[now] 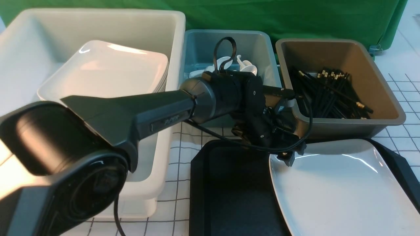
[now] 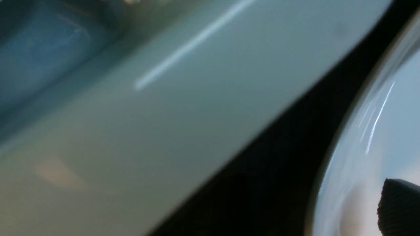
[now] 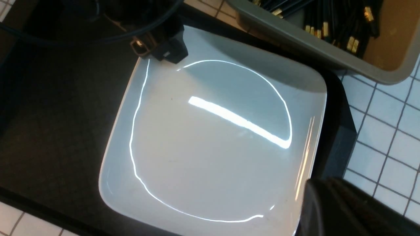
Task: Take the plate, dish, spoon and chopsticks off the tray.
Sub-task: Use the left arm to grab a plate from the dinner plate, then use the left arm to put the plate into the large storage box on the left
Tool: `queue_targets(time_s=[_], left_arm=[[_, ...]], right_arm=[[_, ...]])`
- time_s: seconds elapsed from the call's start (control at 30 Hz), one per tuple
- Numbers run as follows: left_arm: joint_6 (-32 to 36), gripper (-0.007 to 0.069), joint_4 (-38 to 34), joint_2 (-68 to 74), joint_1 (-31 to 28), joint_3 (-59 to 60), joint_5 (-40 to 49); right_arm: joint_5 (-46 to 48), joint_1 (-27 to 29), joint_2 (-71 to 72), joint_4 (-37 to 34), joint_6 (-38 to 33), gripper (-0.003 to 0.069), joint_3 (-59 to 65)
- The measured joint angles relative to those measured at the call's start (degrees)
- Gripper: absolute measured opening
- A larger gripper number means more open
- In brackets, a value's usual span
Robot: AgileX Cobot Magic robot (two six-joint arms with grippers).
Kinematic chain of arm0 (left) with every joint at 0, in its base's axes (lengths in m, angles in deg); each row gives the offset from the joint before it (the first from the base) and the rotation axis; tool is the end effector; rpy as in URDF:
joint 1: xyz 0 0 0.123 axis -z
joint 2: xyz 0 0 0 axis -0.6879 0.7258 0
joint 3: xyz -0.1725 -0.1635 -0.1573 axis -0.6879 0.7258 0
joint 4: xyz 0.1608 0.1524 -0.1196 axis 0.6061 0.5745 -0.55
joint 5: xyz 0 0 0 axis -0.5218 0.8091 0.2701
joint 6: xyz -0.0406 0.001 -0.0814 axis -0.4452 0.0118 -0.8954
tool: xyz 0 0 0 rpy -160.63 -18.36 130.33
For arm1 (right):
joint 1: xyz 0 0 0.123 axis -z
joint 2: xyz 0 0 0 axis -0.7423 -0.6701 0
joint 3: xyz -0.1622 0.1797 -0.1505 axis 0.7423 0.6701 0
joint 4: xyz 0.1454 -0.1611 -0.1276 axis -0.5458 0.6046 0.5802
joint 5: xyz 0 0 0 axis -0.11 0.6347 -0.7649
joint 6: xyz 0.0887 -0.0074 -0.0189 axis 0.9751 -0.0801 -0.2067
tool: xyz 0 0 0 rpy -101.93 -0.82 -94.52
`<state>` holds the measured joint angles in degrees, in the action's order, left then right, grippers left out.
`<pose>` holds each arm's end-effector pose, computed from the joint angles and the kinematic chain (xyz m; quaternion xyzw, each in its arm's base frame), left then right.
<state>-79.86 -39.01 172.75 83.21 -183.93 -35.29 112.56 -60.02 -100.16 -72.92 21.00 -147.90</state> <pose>0.3697 -0.3345 0.1565 0.2508 0.9308 -0.2068 0.1672 0.1822 0.0436 0.3883 -0.2483 0.9198 0.0095 0.3037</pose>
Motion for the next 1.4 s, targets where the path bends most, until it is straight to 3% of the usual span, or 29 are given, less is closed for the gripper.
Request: queue_targets(time_s=[0.13,0.2,0.27,0.5,0.77,1.17,1.4], left_arm=[[0.06,0.0353,-0.84,0.66,0.00,-0.08,-0.72],[0.32,0.0202,-1.28,0.79,0.00,-0.18,-0.42],[0.26,0.0146,-2.40,0.74,-0.11,-0.39,-0.04],[0.37,0.0138,-2.34,-0.80,-0.18,-0.45,3.24],[5.06,0.0020,-2.73,-11.09,0.07,-0.45,8.20],[7.84,0.0013,0.68,-25.61,-0.63,-0.35,11.23],[7.84,0.0013,-0.83,-34.55,-8.87,-0.35,10.36]], right_arm=[[-1.04,0.00,0.00,-0.04,-0.91,0.0005,0.00],[-1.39,0.00,0.00,-0.04,-1.09,0.0005,0.00],[-1.60,0.00,0.00,-0.04,-1.08,0.0005,0.00],[-1.98,0.00,0.00,-0.14,-1.09,0.0005,0.00],[-2.46,0.00,-0.06,-1.86,-1.14,0.0005,-1.52],[-0.39,0.00,-0.06,-16.36,-6.35,0.0006,-13.65],[-4.10,0.00,-0.01,-29.84,-11.68,0.0007,-16.11]])
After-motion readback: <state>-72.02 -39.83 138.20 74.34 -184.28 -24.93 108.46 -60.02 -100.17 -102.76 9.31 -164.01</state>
